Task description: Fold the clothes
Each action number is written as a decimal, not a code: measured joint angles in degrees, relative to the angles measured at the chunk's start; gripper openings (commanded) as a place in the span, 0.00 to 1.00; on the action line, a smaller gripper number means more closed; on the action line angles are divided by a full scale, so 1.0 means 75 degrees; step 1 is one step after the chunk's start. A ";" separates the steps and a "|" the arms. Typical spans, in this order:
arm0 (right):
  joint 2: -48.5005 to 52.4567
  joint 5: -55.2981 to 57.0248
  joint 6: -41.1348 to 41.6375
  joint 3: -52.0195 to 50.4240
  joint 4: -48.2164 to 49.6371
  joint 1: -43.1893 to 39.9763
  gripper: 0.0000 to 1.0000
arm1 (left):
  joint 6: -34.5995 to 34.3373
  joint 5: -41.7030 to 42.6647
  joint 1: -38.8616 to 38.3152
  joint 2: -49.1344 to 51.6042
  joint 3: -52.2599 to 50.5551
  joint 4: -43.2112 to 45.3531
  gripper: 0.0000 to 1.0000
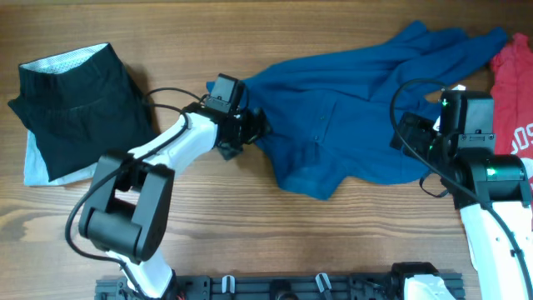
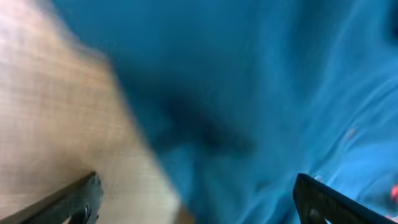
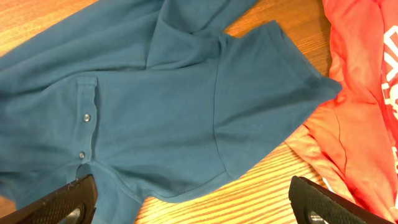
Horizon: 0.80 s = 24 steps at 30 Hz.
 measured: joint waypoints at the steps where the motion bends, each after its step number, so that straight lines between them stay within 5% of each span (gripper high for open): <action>1: -0.0003 0.0000 0.0003 0.0000 -0.0003 0.0000 1.00 | -0.0082 -0.0087 0.0003 0.0047 0.0006 0.0172 0.93; 5: 0.0003 0.0000 0.0003 0.0000 0.0003 0.0000 1.00 | -0.0236 -0.0484 0.0003 0.0187 0.0020 0.0799 0.78; 9: 0.0003 0.0000 0.0003 0.0000 0.0003 0.0000 1.00 | -0.0329 -0.0705 0.0003 0.0411 0.0058 0.1154 0.21; 11: 0.0003 0.0000 0.0003 0.0000 0.0003 0.0000 1.00 | -0.0353 -0.0793 0.0012 0.0530 0.0061 0.1189 0.04; 20: 0.0003 0.0000 0.0000 0.0000 0.0003 0.0000 1.00 | 0.0169 -0.0950 0.0134 0.0664 0.0067 0.1396 0.04; 24: 0.0006 0.0000 0.0003 0.0000 0.0000 0.0000 1.00 | 0.0868 -0.1346 0.0650 0.0618 0.0551 0.0498 0.04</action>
